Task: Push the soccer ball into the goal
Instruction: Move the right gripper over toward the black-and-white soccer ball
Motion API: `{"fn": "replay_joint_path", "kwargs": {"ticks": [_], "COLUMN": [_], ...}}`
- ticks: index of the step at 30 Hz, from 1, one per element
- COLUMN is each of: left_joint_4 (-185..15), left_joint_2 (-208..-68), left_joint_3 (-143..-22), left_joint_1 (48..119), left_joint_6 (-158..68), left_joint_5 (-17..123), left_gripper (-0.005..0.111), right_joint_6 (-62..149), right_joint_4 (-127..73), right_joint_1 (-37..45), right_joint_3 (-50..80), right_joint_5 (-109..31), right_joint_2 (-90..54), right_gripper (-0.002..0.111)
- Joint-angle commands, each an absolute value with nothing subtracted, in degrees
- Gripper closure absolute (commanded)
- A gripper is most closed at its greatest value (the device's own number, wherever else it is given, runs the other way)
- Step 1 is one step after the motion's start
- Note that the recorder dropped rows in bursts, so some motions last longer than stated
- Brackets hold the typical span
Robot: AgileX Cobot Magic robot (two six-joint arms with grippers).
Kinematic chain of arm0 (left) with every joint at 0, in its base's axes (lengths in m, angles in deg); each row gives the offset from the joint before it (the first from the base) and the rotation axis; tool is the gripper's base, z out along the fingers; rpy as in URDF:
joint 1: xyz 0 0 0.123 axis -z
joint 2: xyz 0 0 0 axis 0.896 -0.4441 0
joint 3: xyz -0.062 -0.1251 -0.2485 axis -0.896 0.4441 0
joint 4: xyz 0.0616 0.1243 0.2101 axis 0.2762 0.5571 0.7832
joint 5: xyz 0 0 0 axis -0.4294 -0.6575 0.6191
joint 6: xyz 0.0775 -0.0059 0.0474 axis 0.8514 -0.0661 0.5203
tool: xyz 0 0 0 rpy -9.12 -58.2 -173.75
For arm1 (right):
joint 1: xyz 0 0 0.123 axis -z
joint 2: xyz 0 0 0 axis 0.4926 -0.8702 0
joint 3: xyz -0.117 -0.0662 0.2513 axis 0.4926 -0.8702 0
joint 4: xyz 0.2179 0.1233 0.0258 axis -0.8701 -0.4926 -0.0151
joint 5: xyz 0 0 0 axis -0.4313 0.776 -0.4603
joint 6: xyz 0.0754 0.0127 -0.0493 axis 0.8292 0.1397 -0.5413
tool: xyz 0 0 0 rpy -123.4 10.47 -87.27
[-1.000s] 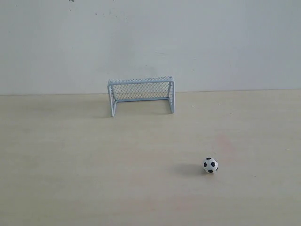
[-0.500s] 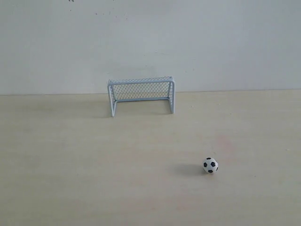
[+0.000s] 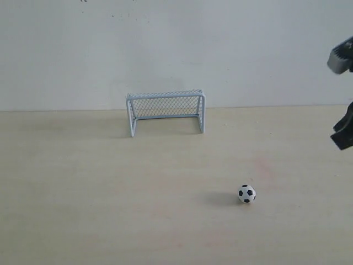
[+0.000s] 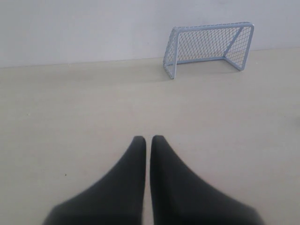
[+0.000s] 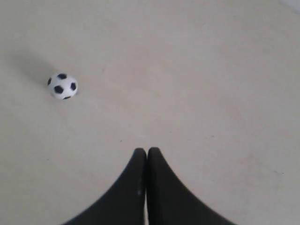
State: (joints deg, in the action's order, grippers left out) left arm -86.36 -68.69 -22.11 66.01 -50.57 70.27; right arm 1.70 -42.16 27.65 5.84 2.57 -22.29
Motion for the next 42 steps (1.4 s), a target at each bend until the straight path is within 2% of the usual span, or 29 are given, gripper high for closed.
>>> {"fn": "replay_joint_path", "kwargs": {"ticks": [1,8,13,42], "left_joint_4": [-86.9,-86.9,-86.9,-86.9], "left_joint_2": [-68.5,-68.5,-68.5,-68.5], "left_joint_3": [-21.9,-21.9,-21.9,-21.9], "left_joint_1": [65.9,65.9,65.9,65.9], "left_joint_6": [-50.8,-50.8,-50.8,-50.8], "left_joint_5": [70.3,70.3,70.3,70.3], "left_gripper": [0.102,0.102,0.102,0.102], "right_joint_6": [-11.2,-32.9,-39.2,-39.4], "right_joint_4": [-49.5,-51.1,-50.5,-50.9], "right_joint_1": [27.2,19.6,15.8,15.7], "right_joint_3": [6.4,6.4,6.1,6.1], "right_joint_5": [6.7,12.7,13.2,11.8], "right_joint_2": [-26.5,-30.6,-31.2,-31.2], "right_gripper": [0.108,0.108,0.108,0.108]}}
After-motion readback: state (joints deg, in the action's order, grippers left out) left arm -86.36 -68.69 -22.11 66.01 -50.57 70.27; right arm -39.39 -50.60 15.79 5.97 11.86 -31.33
